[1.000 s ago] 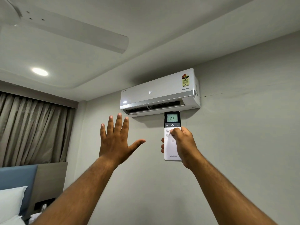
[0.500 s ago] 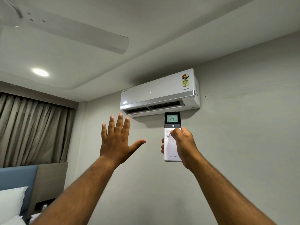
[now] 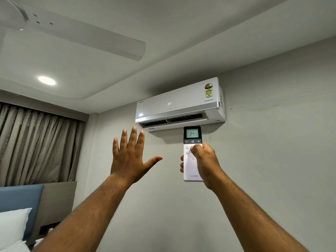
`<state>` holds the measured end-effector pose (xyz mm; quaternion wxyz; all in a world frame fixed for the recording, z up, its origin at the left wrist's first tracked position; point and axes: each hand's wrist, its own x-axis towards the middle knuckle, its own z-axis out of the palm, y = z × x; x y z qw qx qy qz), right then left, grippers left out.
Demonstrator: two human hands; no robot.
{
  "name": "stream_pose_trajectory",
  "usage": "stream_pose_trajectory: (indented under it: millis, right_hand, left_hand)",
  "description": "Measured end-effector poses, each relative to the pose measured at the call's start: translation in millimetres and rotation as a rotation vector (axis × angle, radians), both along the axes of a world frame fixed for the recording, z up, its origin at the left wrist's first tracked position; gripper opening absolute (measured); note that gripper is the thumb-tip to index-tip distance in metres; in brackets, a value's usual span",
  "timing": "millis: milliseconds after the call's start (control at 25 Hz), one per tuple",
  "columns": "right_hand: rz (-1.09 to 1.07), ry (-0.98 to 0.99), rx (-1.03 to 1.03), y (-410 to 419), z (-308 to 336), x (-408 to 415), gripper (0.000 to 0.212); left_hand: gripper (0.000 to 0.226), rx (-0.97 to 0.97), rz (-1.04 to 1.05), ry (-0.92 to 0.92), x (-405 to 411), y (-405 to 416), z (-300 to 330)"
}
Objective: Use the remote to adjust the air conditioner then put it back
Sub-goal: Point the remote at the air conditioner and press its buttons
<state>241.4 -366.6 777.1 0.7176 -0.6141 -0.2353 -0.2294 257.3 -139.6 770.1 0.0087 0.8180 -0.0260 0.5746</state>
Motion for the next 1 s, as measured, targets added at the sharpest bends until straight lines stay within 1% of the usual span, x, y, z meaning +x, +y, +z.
stream_pose_trajectory:
  millis: [400,1000]
  right_hand:
    - [0.001,-0.005,-0.003,7,1,-3,0.008]
    - [0.030,0.037,-0.020,24,-7,6,0.011]
  left_hand:
    - [0.107,-0.002,-0.001,0.000,-1,4,0]
    - [0.107,-0.016,0.011,0.022,3,16,-7]
